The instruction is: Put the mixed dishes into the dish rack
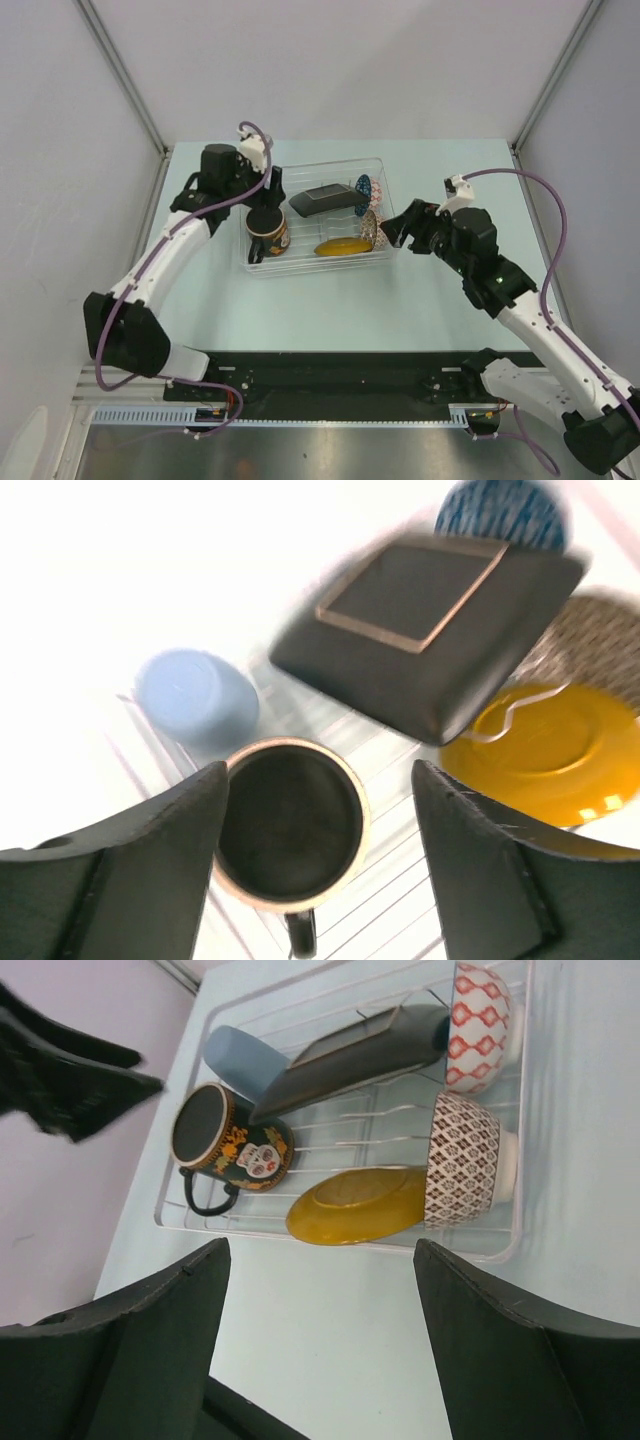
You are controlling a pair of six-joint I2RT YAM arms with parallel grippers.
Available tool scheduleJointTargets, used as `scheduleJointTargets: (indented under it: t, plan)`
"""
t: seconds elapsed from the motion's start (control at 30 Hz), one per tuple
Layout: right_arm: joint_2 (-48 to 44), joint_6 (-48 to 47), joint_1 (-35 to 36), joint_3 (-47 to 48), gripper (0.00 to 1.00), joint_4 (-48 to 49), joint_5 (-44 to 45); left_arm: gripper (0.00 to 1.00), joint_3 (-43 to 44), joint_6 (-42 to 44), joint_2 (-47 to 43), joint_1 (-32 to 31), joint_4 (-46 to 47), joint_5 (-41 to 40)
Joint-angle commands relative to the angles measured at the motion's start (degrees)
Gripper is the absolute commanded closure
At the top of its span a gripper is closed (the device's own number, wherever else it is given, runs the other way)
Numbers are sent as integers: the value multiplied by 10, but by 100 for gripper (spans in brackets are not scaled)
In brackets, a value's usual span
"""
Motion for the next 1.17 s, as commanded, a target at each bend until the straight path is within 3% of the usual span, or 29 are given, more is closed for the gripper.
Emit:
scheduleJointTargets:
  t: [0.0,0.1,0.13,0.47,0.77,1.13]
  plan:
    - [35,-17,4,22,21,-9,-16,14,64,-42,-84,17,-24,21]
    - [61,-36,10,44,11,-37,-27,7,70,-57,-124,21,-74,25]
    - [66,-43,16,48,1,-49,-31,6,63,-54,-135,21,-82,24]
    - [95,-70,106,105,0,-101,10,3,-72,-17,-286,21,-195,-19]
    - [85,-67,187,126,0,-126,76,2,-91,-32,-347,21,-229,-2]
    - [78,-62,205,126,0,-131,81,0,-94,-38,-370,21,-228,1]
